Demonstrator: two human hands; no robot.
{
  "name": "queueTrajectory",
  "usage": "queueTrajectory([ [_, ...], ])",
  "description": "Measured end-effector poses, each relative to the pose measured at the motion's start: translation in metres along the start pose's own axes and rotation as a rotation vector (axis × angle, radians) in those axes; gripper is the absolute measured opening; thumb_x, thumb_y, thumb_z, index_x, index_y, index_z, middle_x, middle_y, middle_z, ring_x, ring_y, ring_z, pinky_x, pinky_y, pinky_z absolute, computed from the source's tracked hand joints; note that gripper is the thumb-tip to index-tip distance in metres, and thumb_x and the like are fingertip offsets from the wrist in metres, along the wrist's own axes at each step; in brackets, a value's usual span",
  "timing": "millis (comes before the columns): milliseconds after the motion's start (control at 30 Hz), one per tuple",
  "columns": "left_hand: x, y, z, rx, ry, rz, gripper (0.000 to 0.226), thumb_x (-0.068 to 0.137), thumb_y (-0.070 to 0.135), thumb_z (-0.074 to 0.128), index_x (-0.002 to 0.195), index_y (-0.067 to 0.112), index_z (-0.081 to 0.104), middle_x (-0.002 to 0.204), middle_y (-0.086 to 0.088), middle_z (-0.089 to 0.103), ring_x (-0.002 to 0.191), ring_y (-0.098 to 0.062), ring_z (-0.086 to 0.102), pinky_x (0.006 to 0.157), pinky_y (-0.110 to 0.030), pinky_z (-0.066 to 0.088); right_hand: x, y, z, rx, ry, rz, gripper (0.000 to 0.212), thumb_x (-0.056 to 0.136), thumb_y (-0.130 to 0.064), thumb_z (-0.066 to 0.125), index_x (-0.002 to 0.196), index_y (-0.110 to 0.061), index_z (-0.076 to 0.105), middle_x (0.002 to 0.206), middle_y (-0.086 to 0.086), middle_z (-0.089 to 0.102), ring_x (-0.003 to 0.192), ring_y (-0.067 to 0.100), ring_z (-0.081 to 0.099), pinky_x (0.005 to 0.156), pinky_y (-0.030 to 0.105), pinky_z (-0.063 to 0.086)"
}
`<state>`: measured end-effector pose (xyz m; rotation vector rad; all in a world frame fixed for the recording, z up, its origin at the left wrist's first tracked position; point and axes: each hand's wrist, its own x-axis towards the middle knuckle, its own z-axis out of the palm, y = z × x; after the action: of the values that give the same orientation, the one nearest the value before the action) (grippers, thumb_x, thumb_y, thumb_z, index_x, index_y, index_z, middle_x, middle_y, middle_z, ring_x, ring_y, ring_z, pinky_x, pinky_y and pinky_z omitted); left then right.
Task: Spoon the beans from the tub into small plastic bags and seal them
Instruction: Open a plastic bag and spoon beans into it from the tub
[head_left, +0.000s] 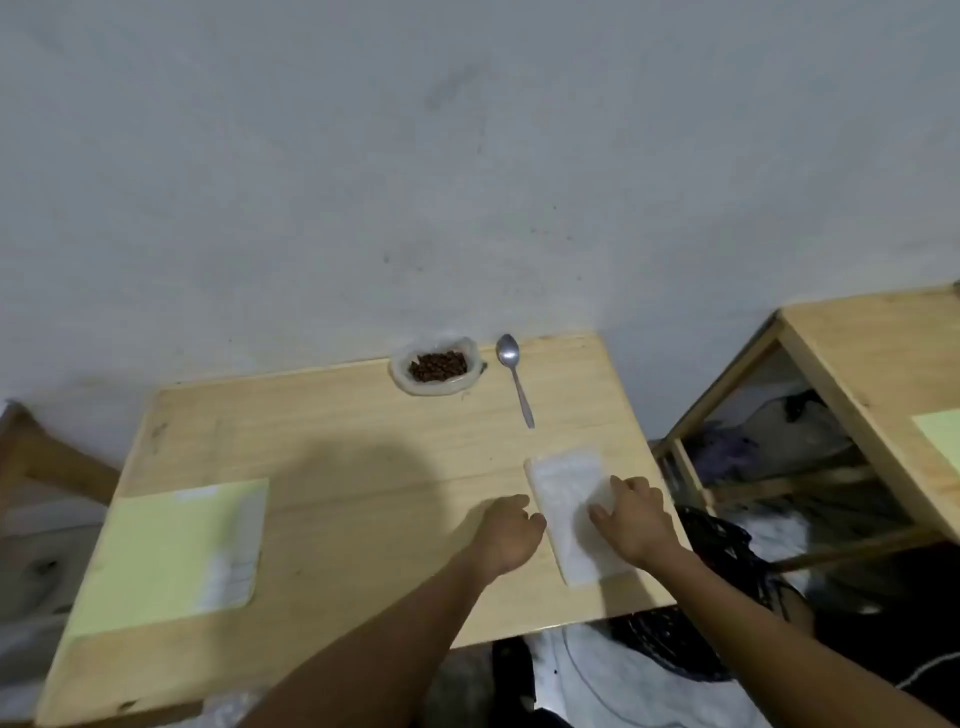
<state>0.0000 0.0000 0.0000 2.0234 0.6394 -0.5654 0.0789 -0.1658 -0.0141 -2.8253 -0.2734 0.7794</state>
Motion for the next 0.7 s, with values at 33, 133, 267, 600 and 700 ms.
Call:
queueTrajectory([
  [33, 0.001, 0.004, 0.006, -0.051, -0.024, -0.024, 0.049, 0.098, 0.023, 0.045, 0.143, 0.004, 0.045, 0.135, -0.011, 0.059, 0.126, -0.025, 0.053, 0.092, -0.02, 0.039, 0.0, 0.002, 0.002, 0.007, -0.012, 0.013, 0.054, 0.099, -0.042, 0.045, 0.142, -0.012, 0.035, 0.143, 0.014, 0.035, 0.129, 0.034, 0.035, 0.099, 0.042, 0.039],
  [133, 0.005, 0.008, 0.021, -0.118, -0.042, -0.028, 0.036, 0.092, 0.02, 0.047, 0.119, 0.002, 0.064, 0.109, -0.016, 0.069, 0.099, -0.031, 0.064, 0.077, -0.032, 0.047, 0.001, 0.008, 0.008, 0.099, -0.028, 0.029, 0.057, 0.098, -0.042, 0.046, 0.146, -0.013, 0.033, 0.145, 0.013, 0.033, 0.131, 0.034, 0.033, 0.099, 0.041, 0.038],
  [267, 0.012, 0.007, 0.032, -0.101, 0.02, -0.028, 0.027, 0.082, 0.019, 0.047, 0.095, 0.003, 0.063, 0.096, -0.014, 0.067, 0.087, -0.033, 0.063, 0.063, -0.029, 0.04, 0.008, 0.016, 0.017, 0.302, 0.044, 0.056, 0.053, 0.095, -0.037, 0.055, 0.142, -0.015, 0.041, 0.143, 0.012, 0.042, 0.133, 0.033, 0.034, 0.1, 0.038, 0.034],
  [600, 0.003, 0.019, -0.002, -0.294, 0.49, 0.182, 0.01, 0.095, 0.01, 0.054, 0.104, 0.012, 0.06, 0.092, 0.001, 0.062, 0.078, -0.013, 0.06, 0.066, -0.015, 0.039, -0.006, -0.012, -0.011, 1.129, 0.155, 0.029, 0.02, 0.091, -0.014, 0.067, 0.087, -0.013, 0.047, 0.084, 0.008, 0.048, 0.078, 0.022, 0.048, 0.07, 0.028, 0.042],
  [700, 0.001, 0.015, -0.039, -0.235, 0.557, 0.315, 0.008, 0.093, 0.009, 0.057, 0.096, 0.015, 0.061, 0.074, 0.005, 0.063, 0.065, -0.006, 0.057, 0.058, -0.013, 0.039, -0.016, -0.035, -0.036, 1.243, 0.075, -0.087, 0.017, 0.09, -0.011, 0.068, 0.099, -0.015, 0.054, 0.075, 0.004, 0.054, 0.077, 0.019, 0.057, 0.073, 0.033, 0.046],
])
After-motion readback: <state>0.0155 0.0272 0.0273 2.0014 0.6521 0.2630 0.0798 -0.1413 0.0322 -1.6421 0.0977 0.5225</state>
